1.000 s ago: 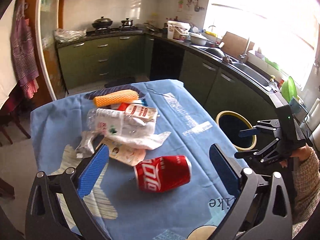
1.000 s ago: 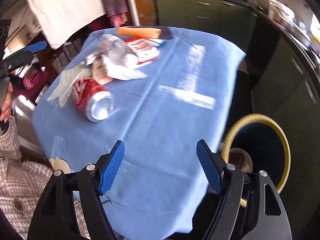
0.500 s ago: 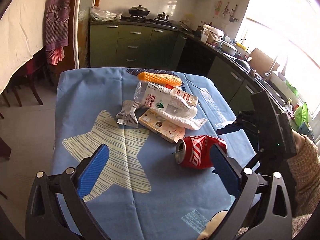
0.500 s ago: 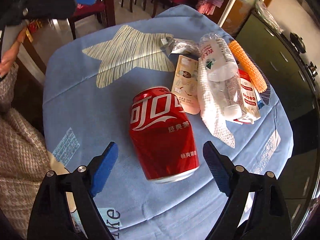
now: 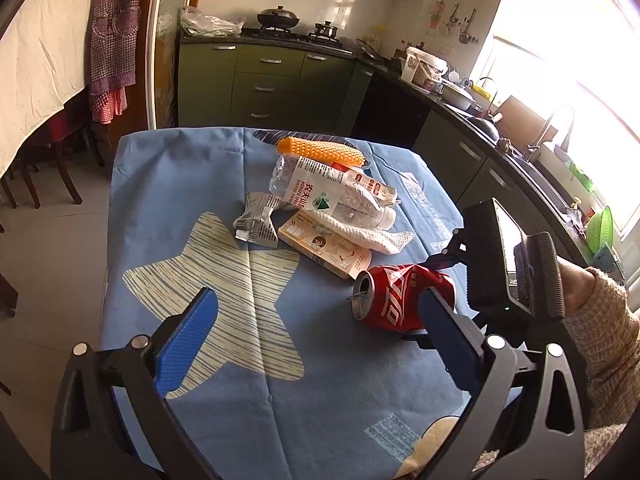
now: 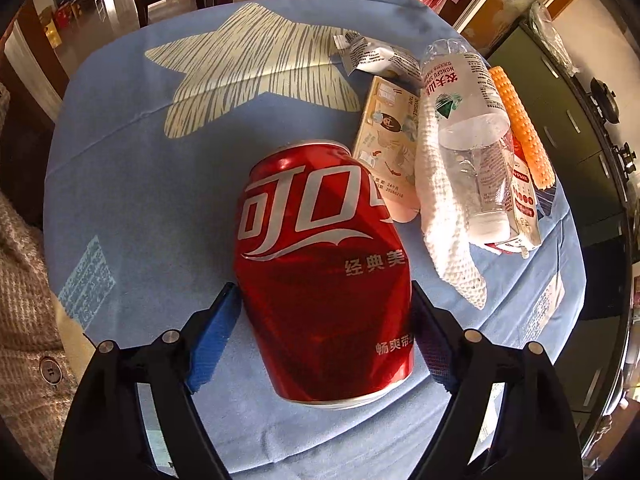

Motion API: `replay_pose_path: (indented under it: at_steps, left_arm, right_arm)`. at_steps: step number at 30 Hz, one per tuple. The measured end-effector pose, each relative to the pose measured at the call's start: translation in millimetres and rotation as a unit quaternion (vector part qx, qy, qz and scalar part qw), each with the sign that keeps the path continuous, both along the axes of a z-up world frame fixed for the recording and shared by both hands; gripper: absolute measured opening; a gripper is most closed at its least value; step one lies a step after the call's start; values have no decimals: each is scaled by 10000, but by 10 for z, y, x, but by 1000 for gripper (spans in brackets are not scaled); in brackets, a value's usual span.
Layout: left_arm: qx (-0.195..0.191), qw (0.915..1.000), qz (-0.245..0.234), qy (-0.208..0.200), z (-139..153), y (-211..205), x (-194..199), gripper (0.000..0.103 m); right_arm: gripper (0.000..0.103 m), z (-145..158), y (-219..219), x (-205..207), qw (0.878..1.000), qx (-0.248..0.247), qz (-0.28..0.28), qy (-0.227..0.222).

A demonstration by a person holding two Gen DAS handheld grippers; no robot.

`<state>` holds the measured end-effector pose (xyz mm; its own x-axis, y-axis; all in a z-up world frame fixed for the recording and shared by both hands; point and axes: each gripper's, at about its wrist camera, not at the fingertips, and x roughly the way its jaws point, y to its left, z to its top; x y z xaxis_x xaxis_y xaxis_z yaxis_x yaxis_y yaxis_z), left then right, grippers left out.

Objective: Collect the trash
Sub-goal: 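Lift the Coca-Cola can and carry it toward the bin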

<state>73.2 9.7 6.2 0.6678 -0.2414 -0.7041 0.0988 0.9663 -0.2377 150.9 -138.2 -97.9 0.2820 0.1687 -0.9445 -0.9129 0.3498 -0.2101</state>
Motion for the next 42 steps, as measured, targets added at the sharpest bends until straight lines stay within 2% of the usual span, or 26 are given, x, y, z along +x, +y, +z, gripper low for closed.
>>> replay_pose_path:
  at_steps: [7, 18, 24, 28, 31, 34, 39, 42]
  left_arm:
    - [19, 10000, 7, 23, -14, -12, 0, 96]
    - [36, 9999, -85, 100, -64, -93, 38, 96]
    - [88, 9998, -157, 79, -42, -152, 40, 96]
    - [95, 9997, -215, 53, -23, -199, 42, 96]
    - [93, 9996, -281, 36, -18, -245, 45, 96]
    - [75, 9994, -342, 49, -29, -290, 58, 96]
    - [79, 9990, -433, 98, -63, -363, 98, 96]
    - [94, 9988, -474, 107, -67, -400, 105, 96]
  right_arm:
    - [74, 49, -187, 98, 9972, 550, -364, 354]
    - [72, 191, -670, 48, 9839, 1312, -833, 888]
    - [72, 372, -930, -18, 9770, 1663, -1093, 769]
    - [72, 523, -1274, 11, 9697, 1835, -1522, 531]
    - [72, 623, -1755, 91, 9575, 1920, -2134, 285]
    - [72, 623, -2344, 223, 9365, 1874, -2964, 42]
    - [72, 447, -3330, 391, 8860, 1711, -4308, -122]
    - [72, 283, -3688, 494, 8628, 1533, -4817, -69]
